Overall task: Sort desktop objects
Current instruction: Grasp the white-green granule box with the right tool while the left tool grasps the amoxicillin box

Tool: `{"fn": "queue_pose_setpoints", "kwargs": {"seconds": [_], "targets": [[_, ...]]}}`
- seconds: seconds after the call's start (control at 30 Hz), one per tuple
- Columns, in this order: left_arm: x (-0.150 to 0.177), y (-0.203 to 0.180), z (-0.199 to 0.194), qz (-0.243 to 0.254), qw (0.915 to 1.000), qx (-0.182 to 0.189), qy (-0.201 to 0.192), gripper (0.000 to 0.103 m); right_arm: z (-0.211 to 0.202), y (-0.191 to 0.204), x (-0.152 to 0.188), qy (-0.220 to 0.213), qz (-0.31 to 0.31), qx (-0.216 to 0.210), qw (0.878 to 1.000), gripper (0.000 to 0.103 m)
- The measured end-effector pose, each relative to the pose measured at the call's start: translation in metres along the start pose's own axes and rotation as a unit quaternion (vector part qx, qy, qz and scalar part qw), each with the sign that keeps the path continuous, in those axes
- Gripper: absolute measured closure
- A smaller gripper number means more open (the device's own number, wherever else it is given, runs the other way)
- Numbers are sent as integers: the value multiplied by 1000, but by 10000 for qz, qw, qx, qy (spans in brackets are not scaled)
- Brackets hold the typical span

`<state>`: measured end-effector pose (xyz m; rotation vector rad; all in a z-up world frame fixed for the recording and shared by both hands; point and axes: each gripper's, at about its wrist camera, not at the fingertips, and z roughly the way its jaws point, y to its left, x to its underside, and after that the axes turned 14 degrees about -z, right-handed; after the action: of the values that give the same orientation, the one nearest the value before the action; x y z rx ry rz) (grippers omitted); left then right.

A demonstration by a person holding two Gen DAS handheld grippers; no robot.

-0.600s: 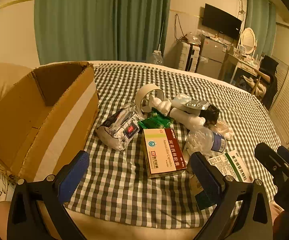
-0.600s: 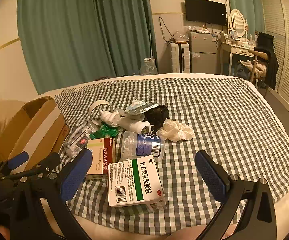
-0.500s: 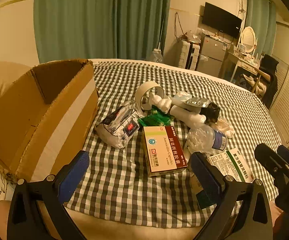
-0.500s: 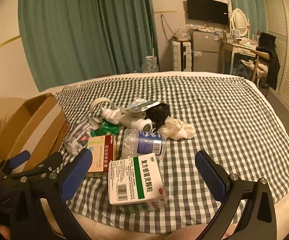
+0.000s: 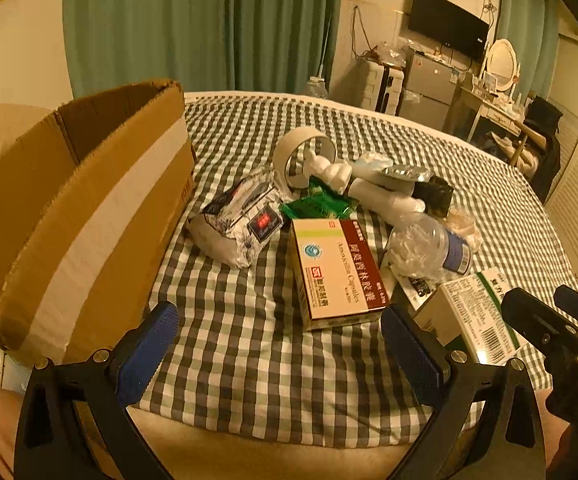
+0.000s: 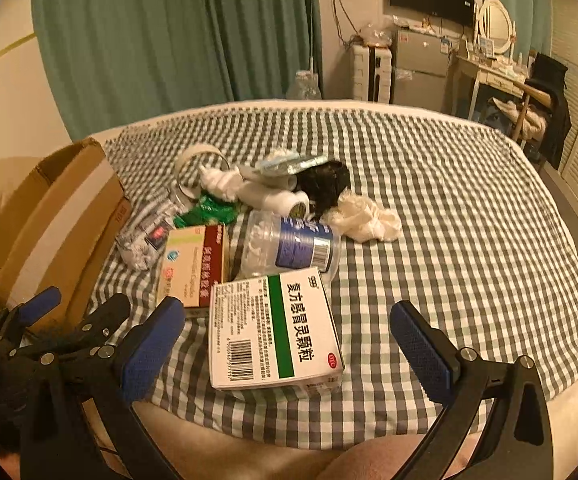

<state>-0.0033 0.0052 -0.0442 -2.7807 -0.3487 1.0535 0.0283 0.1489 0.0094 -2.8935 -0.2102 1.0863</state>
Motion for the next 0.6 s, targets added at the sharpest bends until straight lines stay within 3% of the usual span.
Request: {"fn": "queue_pose_setpoints", "kwargs": {"seconds": [0.6], "targets": [[2,9,28,-91,9993,-226,286,0,58,6,0,1366,-244,-128,9902,0]]}}
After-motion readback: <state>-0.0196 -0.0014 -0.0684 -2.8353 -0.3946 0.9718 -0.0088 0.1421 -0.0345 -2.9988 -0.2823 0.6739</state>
